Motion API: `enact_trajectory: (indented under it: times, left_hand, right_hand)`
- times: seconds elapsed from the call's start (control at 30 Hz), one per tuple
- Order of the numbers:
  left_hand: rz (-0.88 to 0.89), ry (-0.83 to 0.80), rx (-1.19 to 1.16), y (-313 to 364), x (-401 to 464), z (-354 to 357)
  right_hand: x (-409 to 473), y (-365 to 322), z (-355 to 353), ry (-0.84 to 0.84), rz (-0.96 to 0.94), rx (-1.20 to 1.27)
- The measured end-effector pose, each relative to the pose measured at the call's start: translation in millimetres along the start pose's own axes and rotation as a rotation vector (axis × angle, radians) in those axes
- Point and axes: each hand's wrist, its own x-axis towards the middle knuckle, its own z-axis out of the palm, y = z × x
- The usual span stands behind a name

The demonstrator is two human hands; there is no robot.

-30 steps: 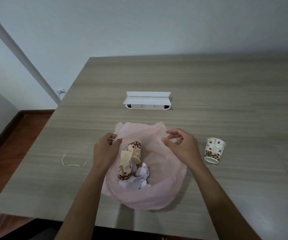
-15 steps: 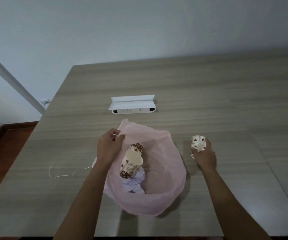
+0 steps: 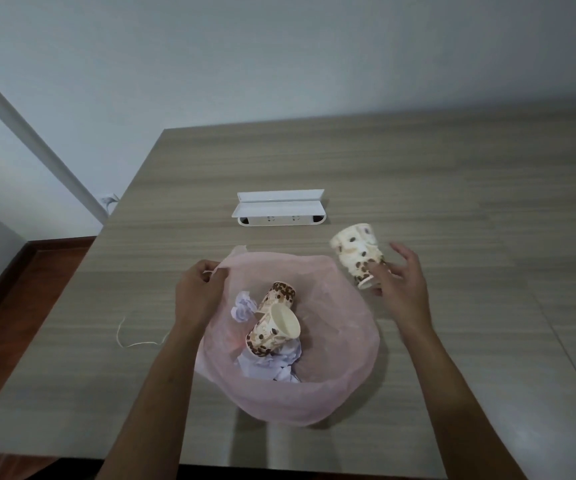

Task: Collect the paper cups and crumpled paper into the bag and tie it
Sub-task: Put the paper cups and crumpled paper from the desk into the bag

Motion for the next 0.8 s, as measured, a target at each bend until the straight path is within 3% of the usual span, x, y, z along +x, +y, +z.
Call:
enact_trajectory:
  times: [0.13,0.27,0.4,0.47,0.57,0.63,0.73,0.8]
  left_hand:
    - [-0.017,-0.008,-0.001,1,-2,8]
    - [0.009,-0.046,0.009,6,-7,21]
    - [0.024,-0.077,0.003,10,-10,37]
    - [0.020,-0.097,0.004,11,-13,46]
    - [0.033,-0.117,0.014,14,-16,57]
    - [0.030,-0.122,0.011,16,-17,61]
    - [0.018,-0.126,0.015,17,-17,64]
    - [0.018,-0.124,0.020,19,-18,64]
  right_hand:
    - [-40,-26,9,-0.258,-0.037,-0.140]
    - [-69,-26,20,-0.367,-0.019,-0.380]
    - [-75,-15,25,-0.719,-0.030,-0.462]
    - [-69,-10,10,-0.634,-0.105,-0.476]
    - [-54,3,-21,-0.100,-0.324,-0.632]
    - [-45,13,-40,0.094,-0.256,-0.840]
    - [-34,30,-54,-0.057,0.191,-0.963]
    - [-30,40,-59,-0.137,0.299,-0.927]
